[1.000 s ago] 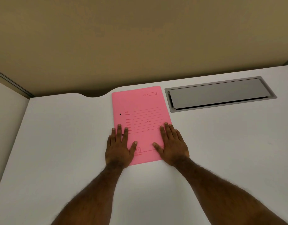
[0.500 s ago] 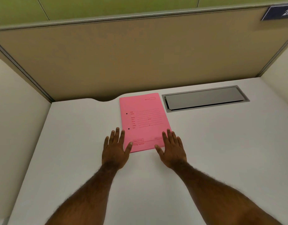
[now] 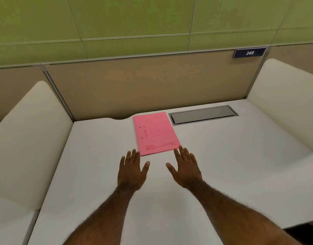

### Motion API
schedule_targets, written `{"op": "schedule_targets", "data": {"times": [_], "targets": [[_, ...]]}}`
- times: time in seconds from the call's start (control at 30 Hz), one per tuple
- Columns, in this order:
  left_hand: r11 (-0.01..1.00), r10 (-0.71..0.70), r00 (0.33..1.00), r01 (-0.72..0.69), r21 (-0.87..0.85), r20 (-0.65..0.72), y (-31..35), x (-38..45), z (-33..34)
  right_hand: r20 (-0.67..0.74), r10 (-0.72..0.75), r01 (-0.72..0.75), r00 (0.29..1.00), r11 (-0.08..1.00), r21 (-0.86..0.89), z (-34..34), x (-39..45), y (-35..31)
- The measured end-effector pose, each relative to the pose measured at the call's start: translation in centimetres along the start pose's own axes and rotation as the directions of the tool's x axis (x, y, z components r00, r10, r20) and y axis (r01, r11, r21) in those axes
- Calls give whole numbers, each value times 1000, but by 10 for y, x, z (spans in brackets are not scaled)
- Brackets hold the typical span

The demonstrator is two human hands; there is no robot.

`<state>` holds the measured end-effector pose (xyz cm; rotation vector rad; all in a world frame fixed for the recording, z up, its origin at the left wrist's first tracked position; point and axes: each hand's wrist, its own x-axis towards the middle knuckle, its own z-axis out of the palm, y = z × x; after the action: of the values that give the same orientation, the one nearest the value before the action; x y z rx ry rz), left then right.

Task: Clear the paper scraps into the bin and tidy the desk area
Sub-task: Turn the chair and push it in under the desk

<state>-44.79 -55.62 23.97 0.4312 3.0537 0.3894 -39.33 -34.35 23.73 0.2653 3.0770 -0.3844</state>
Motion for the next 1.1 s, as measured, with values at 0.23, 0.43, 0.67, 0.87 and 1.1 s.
{"op": "schedule_targets", "data": {"times": [0.23, 0.43, 0.67, 0.87, 1.1], "targets": [[999, 31, 997, -32, -15, -75, 21, -71, -31, -64, -13, 13, 998, 1000, 1, -25, -81, -10], [998, 56, 989, -58, -10, -134, 33, -127, -50, -107, -33, 36, 994, 999, 22, -41, -136, -9], [1000, -5, 983, 3, -12, -182, 59, -191, -63, -142, -82, 83, 986, 997, 3, -64, -192, 11], [996, -91, 974, 86, -32, -210, 99, -259, -54, -160, -124, 125, 979, 992, -5, -79, -258, 42], [992, -124, 963, 127, -3, -241, 162, -343, -54, -144, -135, 141, 980, 990, 30, -101, -330, 89]]}}
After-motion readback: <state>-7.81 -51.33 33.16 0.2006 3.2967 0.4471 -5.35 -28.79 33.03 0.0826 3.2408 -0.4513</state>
